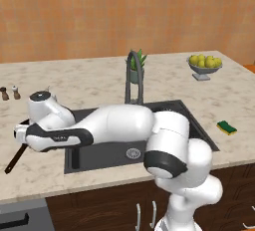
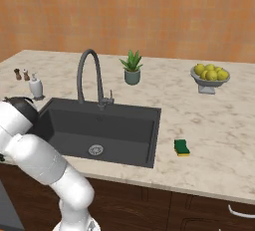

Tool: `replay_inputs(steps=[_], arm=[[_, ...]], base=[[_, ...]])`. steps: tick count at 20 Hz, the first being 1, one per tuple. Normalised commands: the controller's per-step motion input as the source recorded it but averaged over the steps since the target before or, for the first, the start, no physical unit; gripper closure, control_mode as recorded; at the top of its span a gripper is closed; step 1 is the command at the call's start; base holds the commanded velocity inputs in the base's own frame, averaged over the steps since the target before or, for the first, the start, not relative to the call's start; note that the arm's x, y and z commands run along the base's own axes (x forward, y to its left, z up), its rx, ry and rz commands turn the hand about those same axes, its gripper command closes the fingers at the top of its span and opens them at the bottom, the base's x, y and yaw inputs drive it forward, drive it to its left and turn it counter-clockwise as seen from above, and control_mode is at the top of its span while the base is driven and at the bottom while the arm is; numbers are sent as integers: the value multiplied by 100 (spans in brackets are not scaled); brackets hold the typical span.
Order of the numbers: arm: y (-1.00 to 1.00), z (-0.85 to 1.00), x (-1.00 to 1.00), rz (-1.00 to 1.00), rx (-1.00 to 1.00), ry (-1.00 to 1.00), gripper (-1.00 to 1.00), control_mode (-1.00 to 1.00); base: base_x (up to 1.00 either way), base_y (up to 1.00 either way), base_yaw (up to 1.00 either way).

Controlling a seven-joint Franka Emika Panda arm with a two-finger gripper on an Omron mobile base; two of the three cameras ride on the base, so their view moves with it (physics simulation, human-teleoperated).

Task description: Pick the pan and sponge and place them into the sink. Then turn on the water.

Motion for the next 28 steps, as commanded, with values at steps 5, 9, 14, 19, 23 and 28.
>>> replay_inputs(steps=[5, 9, 14, 19, 23, 28], arm=[[70, -19, 23, -4, 0, 8, -100, -100], [51, -4, 22, 0, -1, 11, -100, -100], [24, -23, 1, 0, -4, 0, -100, -100], [14, -46, 1, 0, -7, 0, -100, -100], [12, -39, 20, 0, 0, -2, -100, -100], [24, -35, 35, 0, 0, -5, -100, -100]], base=[[0, 0, 0], [0, 0, 0], [0, 0, 0], [0, 0, 0], [0, 0, 0], [0, 0, 0]])
